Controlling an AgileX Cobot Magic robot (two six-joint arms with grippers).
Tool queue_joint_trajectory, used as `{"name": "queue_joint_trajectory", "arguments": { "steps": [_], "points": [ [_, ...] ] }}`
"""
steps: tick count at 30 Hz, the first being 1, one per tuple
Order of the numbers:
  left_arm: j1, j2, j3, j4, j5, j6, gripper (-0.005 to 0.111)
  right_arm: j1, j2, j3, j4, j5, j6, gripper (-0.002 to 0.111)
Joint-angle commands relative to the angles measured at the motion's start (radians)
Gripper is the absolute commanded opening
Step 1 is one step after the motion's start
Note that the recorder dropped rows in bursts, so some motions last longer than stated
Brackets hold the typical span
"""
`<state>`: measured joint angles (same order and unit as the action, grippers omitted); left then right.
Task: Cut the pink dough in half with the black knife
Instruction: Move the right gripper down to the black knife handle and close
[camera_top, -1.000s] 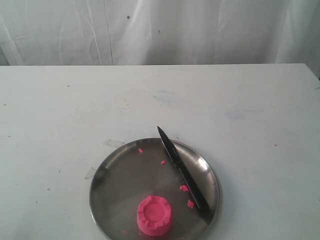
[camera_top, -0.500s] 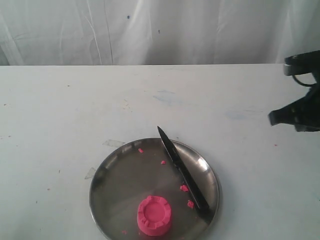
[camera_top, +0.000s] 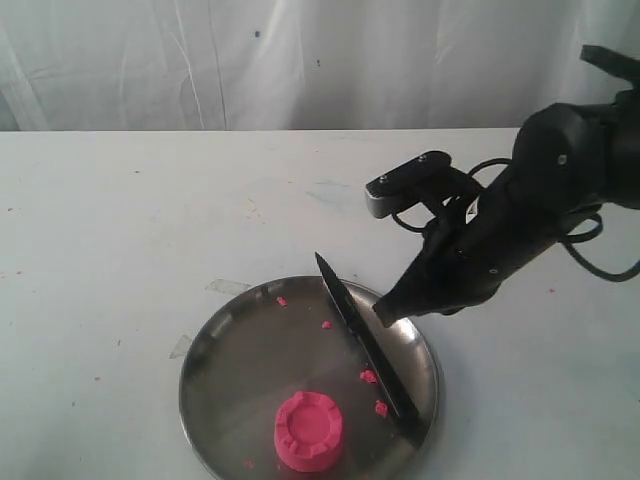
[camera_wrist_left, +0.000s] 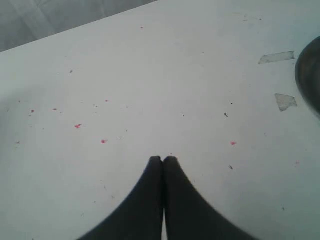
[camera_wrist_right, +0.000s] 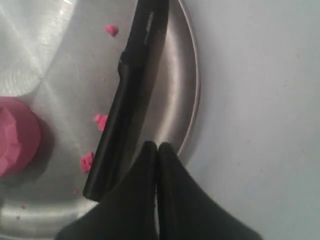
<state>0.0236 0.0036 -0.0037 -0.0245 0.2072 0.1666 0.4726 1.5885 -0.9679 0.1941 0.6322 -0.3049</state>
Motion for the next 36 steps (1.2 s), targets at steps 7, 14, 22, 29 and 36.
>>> {"name": "queue_joint_trajectory", "arguments": {
  "steps": [7, 14, 22, 29, 36],
  "points": [
    [-0.005, -0.004, 0.004, -0.005, 0.002, -0.005, 0.000, 0.015, 0.108, -0.009, 0.180, -0.017, -0.168, 0.030],
    [-0.005, -0.004, 0.004, -0.005, 0.002, -0.005, 0.000, 0.015, 0.175, -0.009, 0.221, -0.035, -0.213, 0.041],
    [-0.005, -0.004, 0.004, -0.005, 0.002, -0.005, 0.000, 0.015, 0.228, -0.009, 0.252, -0.082, -0.213, 0.041],
    [-0.005, -0.004, 0.004, -0.005, 0.002, -0.005, 0.000, 0.015, 0.257, -0.012, 0.252, -0.061, -0.215, 0.034],
    [-0.005, -0.004, 0.004, -0.005, 0.002, -0.005, 0.000, 0.015, 0.257, -0.092, 0.217, 0.050, -0.215, 0.007]
  ]
}}
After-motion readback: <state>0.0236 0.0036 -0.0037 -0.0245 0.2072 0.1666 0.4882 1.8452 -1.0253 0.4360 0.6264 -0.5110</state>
